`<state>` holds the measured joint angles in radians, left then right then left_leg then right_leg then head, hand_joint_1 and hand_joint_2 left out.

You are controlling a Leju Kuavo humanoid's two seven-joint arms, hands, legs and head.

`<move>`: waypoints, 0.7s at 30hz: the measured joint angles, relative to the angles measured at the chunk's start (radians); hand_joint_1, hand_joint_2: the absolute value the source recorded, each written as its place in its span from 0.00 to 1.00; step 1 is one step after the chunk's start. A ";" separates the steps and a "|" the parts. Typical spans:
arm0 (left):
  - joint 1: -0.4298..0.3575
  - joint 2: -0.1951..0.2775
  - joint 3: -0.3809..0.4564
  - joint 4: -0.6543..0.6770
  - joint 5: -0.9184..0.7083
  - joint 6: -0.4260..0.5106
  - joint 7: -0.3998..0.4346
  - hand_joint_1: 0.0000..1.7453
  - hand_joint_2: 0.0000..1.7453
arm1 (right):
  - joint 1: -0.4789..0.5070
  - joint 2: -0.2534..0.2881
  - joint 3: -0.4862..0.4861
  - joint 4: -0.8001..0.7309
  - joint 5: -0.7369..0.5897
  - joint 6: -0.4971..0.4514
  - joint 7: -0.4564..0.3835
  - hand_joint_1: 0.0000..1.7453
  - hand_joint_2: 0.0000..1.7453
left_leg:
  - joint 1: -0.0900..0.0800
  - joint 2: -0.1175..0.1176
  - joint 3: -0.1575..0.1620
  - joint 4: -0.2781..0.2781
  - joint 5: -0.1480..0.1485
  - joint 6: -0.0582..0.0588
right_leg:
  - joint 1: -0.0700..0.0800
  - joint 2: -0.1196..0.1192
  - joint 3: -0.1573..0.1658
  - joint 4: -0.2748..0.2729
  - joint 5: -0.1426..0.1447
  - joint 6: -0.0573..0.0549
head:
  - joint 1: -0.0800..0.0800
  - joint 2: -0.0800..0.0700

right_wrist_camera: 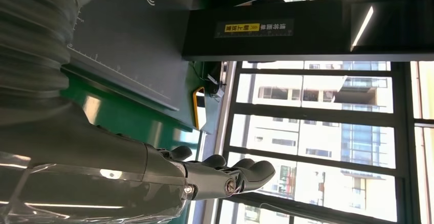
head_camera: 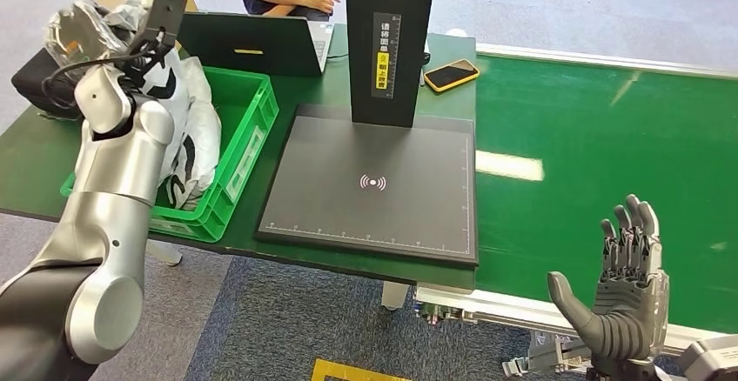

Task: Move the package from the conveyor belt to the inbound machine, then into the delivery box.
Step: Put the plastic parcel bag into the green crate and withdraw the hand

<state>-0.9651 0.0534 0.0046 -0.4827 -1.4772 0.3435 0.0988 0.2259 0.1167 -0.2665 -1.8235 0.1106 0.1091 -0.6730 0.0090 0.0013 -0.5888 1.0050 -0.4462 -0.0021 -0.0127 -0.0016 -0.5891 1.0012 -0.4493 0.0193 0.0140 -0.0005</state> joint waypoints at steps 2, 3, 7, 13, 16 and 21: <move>0.001 0.000 -0.010 0.021 -0.003 -0.001 0.003 1.00 1.00 | 0.000 0.000 -0.001 0.000 0.000 0.000 0.000 0.00 1.00 | 0.000 0.000 0.000 0.000 0.000 0.000 | 0.000 0.000 0.000 0.000 0.000 0.000 | 0.000 0.000; 0.001 0.000 -0.014 0.030 -0.003 -0.002 0.004 1.00 1.00 | 0.000 0.000 -0.001 0.000 0.000 0.000 0.000 0.00 1.00 | 0.000 0.000 0.000 0.000 0.000 0.000 | 0.000 0.000 0.000 0.000 0.000 0.000 | 0.000 0.000; 0.001 0.000 -0.022 0.055 -0.010 -0.022 0.017 1.00 1.00 | 0.000 0.000 -0.002 0.000 0.000 0.001 0.000 0.00 1.00 | 0.000 0.000 0.000 0.000 0.000 0.000 | 0.000 0.000 0.000 0.000 0.000 0.000 | 0.000 0.000; 0.009 0.003 -0.054 0.106 -0.066 -0.222 0.152 0.00 1.00 | -0.002 -0.003 -0.005 0.001 -0.001 0.007 0.000 0.00 1.00 | 0.000 0.000 0.000 0.000 0.000 0.000 | 0.000 0.000 0.001 0.000 0.000 0.000 | 0.000 0.000; 0.027 0.004 -0.063 0.126 -0.070 -0.233 0.181 0.00 0.75 | -0.006 -0.005 -0.009 0.006 -0.001 0.014 0.000 0.00 1.00 | 0.000 0.000 0.000 0.000 0.000 0.000 | 0.000 0.000 0.001 0.000 0.000 0.000 | 0.000 0.000; 0.036 0.012 -0.077 0.139 -0.076 -0.098 0.196 0.00 0.00 | -0.027 -0.016 -0.010 0.019 -0.003 -0.006 0.007 0.00 1.00 | 0.000 0.000 0.000 0.000 0.000 0.000 | 0.000 -0.001 0.001 0.000 0.000 0.000 | 0.000 0.000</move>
<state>-0.9296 0.0652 -0.0722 -0.3433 -1.5530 0.2452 0.2947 0.1994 0.1011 -0.2760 -1.8043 0.1078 0.1036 -0.6659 0.0094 0.0010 -0.5888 1.0048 -0.4462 -0.0021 -0.0124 -0.0022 -0.5885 1.0013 -0.4495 0.0192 0.0142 -0.0007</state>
